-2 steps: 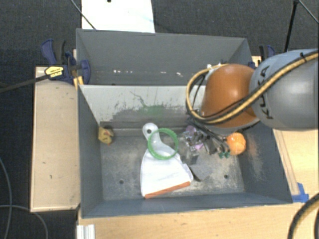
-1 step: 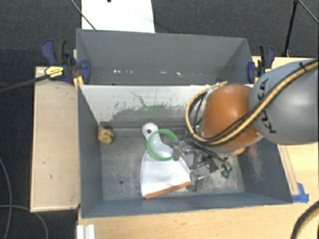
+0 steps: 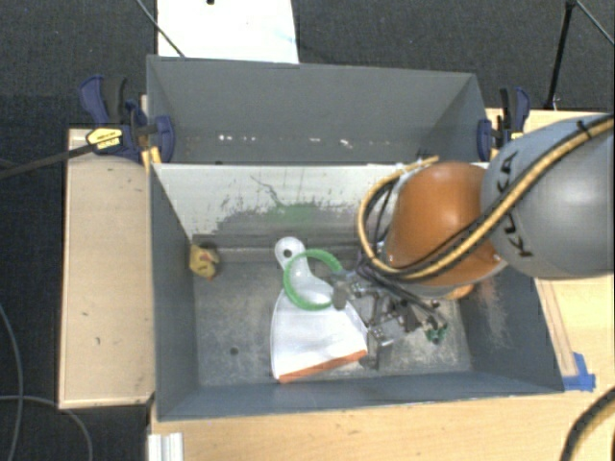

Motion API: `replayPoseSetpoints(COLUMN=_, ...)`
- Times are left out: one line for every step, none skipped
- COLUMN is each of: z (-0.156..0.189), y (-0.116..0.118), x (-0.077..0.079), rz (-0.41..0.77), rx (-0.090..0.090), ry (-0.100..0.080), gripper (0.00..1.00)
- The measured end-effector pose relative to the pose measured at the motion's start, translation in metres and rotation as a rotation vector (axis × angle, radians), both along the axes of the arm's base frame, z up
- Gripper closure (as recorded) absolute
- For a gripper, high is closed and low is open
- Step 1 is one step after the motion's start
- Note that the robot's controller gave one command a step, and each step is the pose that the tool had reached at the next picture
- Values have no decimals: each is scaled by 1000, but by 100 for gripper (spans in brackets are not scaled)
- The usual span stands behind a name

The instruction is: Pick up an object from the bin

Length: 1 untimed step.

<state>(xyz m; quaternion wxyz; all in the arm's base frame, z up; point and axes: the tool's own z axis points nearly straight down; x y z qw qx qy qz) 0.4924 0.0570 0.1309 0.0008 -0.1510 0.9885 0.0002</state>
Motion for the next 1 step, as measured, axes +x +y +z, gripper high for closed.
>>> replayPoseSetpoints(z=41, y=8, x=4, rz=67, rx=-1, ry=5, gripper=0)
